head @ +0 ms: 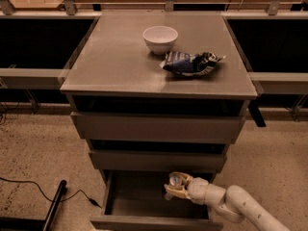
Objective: Place redbull can into bottom drawer
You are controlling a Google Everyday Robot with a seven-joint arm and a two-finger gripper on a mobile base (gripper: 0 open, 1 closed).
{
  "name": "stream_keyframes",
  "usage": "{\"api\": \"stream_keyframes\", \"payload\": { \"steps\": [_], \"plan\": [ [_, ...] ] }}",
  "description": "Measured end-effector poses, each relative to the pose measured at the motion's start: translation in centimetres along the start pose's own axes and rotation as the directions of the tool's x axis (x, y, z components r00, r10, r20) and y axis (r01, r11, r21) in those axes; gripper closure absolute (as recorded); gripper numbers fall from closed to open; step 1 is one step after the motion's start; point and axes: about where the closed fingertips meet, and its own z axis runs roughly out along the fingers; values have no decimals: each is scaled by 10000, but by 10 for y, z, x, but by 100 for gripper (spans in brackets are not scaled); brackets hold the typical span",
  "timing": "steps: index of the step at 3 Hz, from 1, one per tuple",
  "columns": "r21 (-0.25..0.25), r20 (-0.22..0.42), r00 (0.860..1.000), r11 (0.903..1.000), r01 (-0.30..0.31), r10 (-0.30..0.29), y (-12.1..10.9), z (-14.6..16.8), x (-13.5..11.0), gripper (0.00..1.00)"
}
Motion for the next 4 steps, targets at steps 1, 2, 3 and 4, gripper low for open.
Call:
{"api": "stream_keyframes", "payload": {
  "steps": [1, 2, 3, 4],
  "plan": [
    [20, -444, 9961, 9970, 769, -768, -5, 9, 34, 100],
    [-227, -982, 9799, 9848, 1720, -1734, -12, 14, 76, 100],
    [-597, -1398, 9689, 9785, 1975, -2041, -14, 19, 98, 100],
    [-1006, -1710, 9671, 9797, 1732, -1885, -13, 25, 121, 100]
  ]
}}
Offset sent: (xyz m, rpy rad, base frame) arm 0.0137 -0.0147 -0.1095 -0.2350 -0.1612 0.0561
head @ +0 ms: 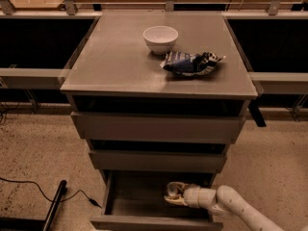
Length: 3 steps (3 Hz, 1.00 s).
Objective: Place redbull can into bottom drawer
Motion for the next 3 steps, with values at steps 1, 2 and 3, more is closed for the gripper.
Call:
{"api": "stream_keyframes", "payload": {
  "steps": [1, 2, 3],
  "plan": [
    [-255, -22, 9997, 9993, -262, 262, 2, 6, 15, 100],
    [-728, 121, 9983, 9958, -553, 563, 5, 16, 32, 100],
    [-743, 129, 9983, 9957, -556, 567, 6, 17, 32, 98]
  ]
}}
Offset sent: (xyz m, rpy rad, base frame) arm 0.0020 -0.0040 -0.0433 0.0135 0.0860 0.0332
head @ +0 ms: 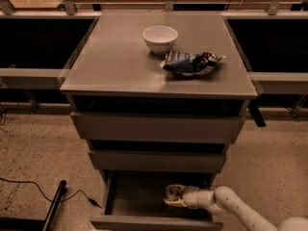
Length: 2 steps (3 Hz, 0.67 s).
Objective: Place redbull can into bottom drawer
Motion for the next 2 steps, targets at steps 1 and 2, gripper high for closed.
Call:
{"api": "stream_keyframes", "payload": {
  "steps": [1, 2],
  "plan": [
    [-23, 13, 10000, 10000, -5, 5, 1, 1, 0, 91],
    [-62, 34, 10000, 10000, -12, 13, 2, 4, -1, 73]
  ]
}}
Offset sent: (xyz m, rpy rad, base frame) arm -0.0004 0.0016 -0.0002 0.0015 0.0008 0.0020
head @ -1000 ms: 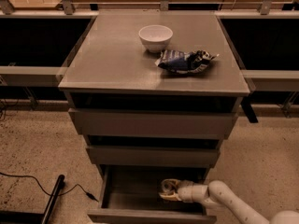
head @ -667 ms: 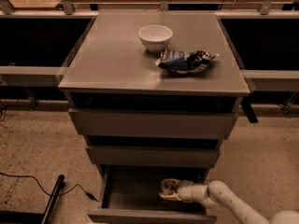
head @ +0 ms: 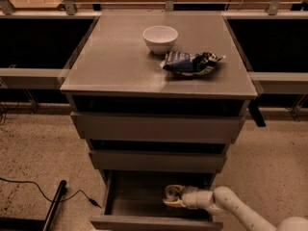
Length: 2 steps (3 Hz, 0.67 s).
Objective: Place redbull can into bottom drawer
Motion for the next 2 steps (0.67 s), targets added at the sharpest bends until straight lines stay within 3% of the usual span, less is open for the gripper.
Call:
{"api": "stream_keyframes", "payload": {
  "steps": [1, 2],
  "plan": [
    [-51, 28, 10000, 10000, -10, 10, 2, 3, -1, 42],
    [-83, 45, 10000, 10000, -16, 16, 3, 5, -1, 19]
  ]
}}
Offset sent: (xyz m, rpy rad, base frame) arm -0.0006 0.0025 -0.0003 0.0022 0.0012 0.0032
